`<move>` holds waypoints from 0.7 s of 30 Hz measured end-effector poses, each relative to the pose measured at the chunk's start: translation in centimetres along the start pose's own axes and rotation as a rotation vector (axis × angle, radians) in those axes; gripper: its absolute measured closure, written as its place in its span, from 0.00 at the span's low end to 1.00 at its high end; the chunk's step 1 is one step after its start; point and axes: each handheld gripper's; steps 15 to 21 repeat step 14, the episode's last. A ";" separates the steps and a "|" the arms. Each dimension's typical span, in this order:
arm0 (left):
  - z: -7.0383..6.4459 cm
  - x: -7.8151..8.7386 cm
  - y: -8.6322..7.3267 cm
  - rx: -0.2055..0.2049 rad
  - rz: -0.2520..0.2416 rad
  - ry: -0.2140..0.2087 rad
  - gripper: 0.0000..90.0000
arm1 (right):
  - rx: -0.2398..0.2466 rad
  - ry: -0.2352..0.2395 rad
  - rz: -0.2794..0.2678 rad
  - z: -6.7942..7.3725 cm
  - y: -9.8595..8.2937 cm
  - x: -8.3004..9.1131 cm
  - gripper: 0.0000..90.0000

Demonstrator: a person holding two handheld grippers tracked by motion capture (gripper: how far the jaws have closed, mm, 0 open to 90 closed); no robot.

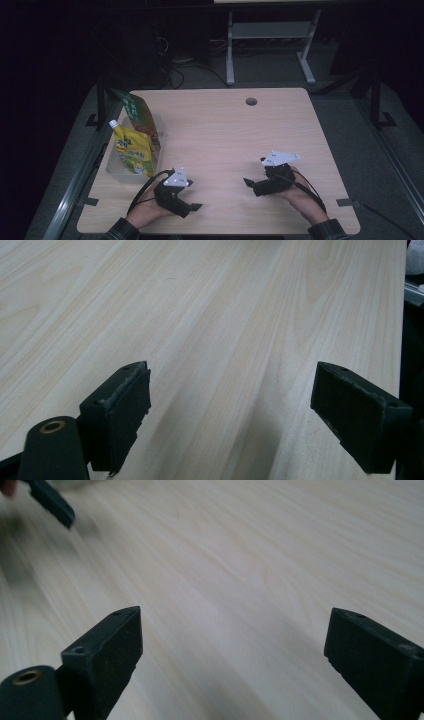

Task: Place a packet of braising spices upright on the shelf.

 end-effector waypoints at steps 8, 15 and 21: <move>0.3 -0.1 -0.2 -0.019 0.020 0.013 0.17 | -0.015 0.000 0.028 -0.2 -2.3 0.2 0.06; 0.1 -0.5 -0.2 -0.022 0.023 0.018 0.17 | -0.028 -0.014 0.014 -0.4 -2.3 0.2 0.06; 0.1 -0.5 -0.2 -0.022 0.023 0.018 0.17 | -0.028 -0.014 0.014 -0.4 -2.3 0.2 0.06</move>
Point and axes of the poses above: each handheld gripper's, and its own axes: x roughly backward along the jaws, y roughly out of its top, z roughly to its left, and after that the axes turned 14 degrees about -x, right-handed
